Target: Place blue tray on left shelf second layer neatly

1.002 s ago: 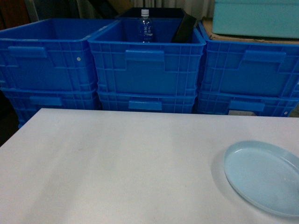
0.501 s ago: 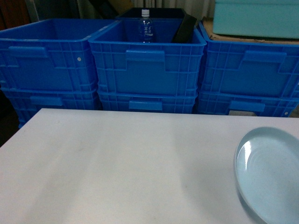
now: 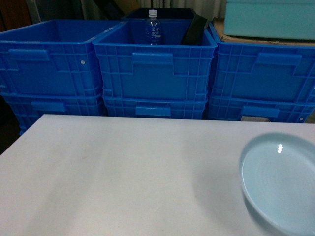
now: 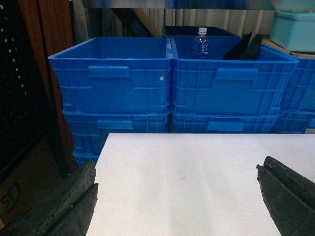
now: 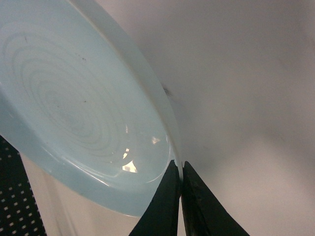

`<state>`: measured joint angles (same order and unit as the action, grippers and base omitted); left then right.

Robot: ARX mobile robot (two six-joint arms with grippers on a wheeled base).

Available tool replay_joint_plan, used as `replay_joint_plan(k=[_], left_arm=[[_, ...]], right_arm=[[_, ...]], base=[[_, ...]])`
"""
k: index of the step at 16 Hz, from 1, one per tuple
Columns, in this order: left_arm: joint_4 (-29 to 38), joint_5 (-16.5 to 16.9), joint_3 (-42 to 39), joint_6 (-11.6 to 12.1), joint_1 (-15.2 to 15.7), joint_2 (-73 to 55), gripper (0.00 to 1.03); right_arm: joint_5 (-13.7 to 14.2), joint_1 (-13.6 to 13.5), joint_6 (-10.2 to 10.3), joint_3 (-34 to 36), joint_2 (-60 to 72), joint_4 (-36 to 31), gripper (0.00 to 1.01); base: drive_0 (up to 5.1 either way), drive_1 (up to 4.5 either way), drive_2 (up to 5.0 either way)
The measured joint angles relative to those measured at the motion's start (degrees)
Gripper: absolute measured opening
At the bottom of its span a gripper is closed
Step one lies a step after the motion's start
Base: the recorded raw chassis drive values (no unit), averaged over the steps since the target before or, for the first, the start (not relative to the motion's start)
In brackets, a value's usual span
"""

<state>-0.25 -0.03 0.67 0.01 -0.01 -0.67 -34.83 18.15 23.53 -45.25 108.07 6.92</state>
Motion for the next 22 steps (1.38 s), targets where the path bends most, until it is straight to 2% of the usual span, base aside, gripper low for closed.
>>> replay_joint_plan(k=[1,2,4,6,7,8,9,11,12,13,15,17,18,20,22], left_arm=[[0.0,0.0,0.0,0.0,0.0,0.0,0.98],[0.0,0.0,0.0,0.0,0.0,0.0,0.98],[0.0,0.0,0.0,0.0,0.0,0.0,0.98],[0.0,0.0,0.0,0.0,0.0,0.0,0.98],[0.0,0.0,0.0,0.0,0.0,0.0,0.98],[0.0,0.0,0.0,0.0,0.0,0.0,0.98],[0.0,0.0,0.0,0.0,0.0,0.0,0.98],[0.0,0.0,0.0,0.0,0.0,0.0,0.98],[0.0,0.0,0.0,0.0,0.0,0.0,0.98],[0.0,0.0,0.0,0.0,0.0,0.0,0.98],[0.0,0.0,0.0,0.0,0.0,0.0,0.98],[0.0,0.0,0.0,0.0,0.0,0.0,0.98],[0.0,0.0,0.0,0.0,0.0,0.0,0.98],[0.0,0.0,0.0,0.0,0.0,0.0,0.98],[0.0,0.0,0.0,0.0,0.0,0.0,0.98]], right_arm=[[-0.2,-1.1,-0.2,0.1,-5.7,-2.3,0.02],[-0.6,-2.2,-1.3,0.1,-12.3,-4.1,0.02],[-1.1,-4.0,-4.2,0.1,-23.1,-3.5,0.02],[-0.3,-6.2,-5.2,0.6,-30.3,-4.0,0.02],[1.3,-7.7,-5.5,1.9,-34.3,-4.9,0.02],[3.8,-10.3,-6.1,4.3,-40.5,-5.8,0.02],[7.6,-15.9,-7.7,8.4,-51.2,-5.9,0.02],[12.6,-19.8,-11.1,11.8,-58.1,-8.0,0.02],[15.0,-19.9,-13.8,13.1,-58.3,-10.4,0.02],[16.3,-18.8,-16.6,14.2,-57.2,-11.9,0.02],[17.1,-17.3,-22.8,16.9,-55.1,-14.1,0.02],[18.3,-17.7,-28.6,17.3,-55.3,-18.1,0.02],[19.6,-18.3,-30.3,17.3,-55.1,-18.4,0.02],[24.6,-18.8,-34.1,17.2,-51.0,-20.0,0.02],[24.7,-17.1,-34.1,15.8,-48.3,-18.6,0.02]], base=[[0.0,0.00,0.0],[0.0,0.00,0.0],[0.0,0.00,0.0],[0.0,0.00,0.0],[0.0,0.00,0.0],[0.0,0.00,0.0],[0.0,0.00,0.0],[0.0,0.00,0.0],[0.0,0.00,0.0],[0.0,0.00,0.0],[0.0,0.00,0.0],[0.0,0.00,0.0],[0.0,0.00,0.0],[0.0,0.00,0.0],[0.0,0.00,0.0]])
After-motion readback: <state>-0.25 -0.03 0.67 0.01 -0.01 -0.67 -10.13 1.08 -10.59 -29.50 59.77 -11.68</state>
